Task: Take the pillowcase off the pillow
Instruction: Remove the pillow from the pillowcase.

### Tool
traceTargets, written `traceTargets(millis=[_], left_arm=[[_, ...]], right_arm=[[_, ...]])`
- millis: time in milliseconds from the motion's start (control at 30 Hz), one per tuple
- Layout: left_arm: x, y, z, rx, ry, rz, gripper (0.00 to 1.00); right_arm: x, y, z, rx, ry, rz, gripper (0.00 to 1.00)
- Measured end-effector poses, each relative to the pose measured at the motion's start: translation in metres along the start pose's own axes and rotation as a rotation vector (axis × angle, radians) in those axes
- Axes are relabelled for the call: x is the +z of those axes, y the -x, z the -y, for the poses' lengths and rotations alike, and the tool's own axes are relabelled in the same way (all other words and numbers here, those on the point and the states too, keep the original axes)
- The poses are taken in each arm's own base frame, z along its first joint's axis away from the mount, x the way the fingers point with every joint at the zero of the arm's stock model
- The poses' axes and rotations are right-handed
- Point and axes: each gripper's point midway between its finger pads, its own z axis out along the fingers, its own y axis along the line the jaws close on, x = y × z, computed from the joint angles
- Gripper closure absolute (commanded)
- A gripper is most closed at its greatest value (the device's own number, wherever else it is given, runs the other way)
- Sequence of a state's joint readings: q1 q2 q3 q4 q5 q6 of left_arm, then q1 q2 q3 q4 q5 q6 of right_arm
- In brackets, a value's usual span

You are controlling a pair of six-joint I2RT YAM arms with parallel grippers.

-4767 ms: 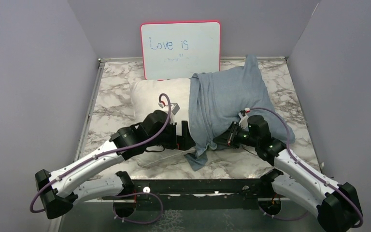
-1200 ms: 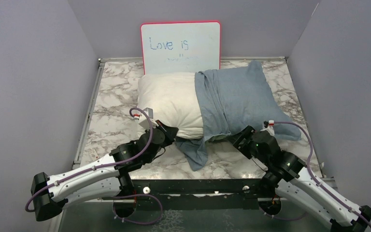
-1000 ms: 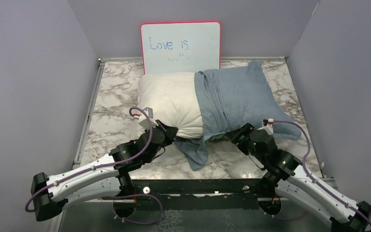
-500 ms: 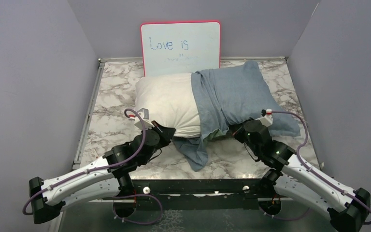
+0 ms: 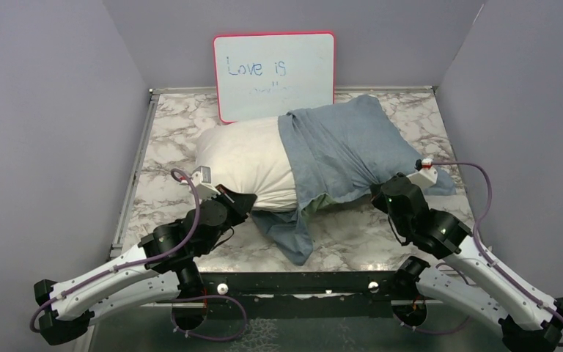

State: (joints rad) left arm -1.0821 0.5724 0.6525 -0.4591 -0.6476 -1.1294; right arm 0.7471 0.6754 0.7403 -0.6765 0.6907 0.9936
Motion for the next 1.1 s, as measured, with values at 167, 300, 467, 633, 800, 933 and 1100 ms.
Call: traceTargets(millis=[167, 300, 467, 633, 800, 933, 1100], left_arm=[[0.000, 0.001, -0.003, 0.001, 0.015, 0.007, 1.00], [0.003, 0.001, -0.011, 0.023, 0.048, 0.017, 1.00], [0.007, -0.002, -0.016, 0.052, 0.084, 0.015, 1.00], [0.011, -0.006, -0.016, 0.061, 0.093, 0.007, 1.00], [0.011, -0.012, -0.015, 0.063, 0.086, -0.020, 1.00], [0.011, -0.013, -0.014, 0.061, 0.083, -0.029, 1.00], [0.010, -0.012, -0.012, 0.051, 0.071, -0.030, 1.00]], right_arm=[[-0.006, -0.007, -0.006, -0.036, 0.043, -0.059, 0.75], [-0.016, -0.014, -0.021, -0.020, 0.146, -0.123, 0.46], [-0.033, -0.037, -0.063, 0.009, 0.406, -0.248, 0.28], [-0.035, -0.077, -0.086, -0.004, 0.515, -0.422, 0.26], [-0.018, -0.103, -0.087, 0.007, 0.447, -0.515, 0.48], [-0.006, -0.108, -0.085, 0.026, 0.395, -0.510, 0.86], [0.002, -0.094, -0.085, 0.032, 0.356, -0.436, 0.99]])
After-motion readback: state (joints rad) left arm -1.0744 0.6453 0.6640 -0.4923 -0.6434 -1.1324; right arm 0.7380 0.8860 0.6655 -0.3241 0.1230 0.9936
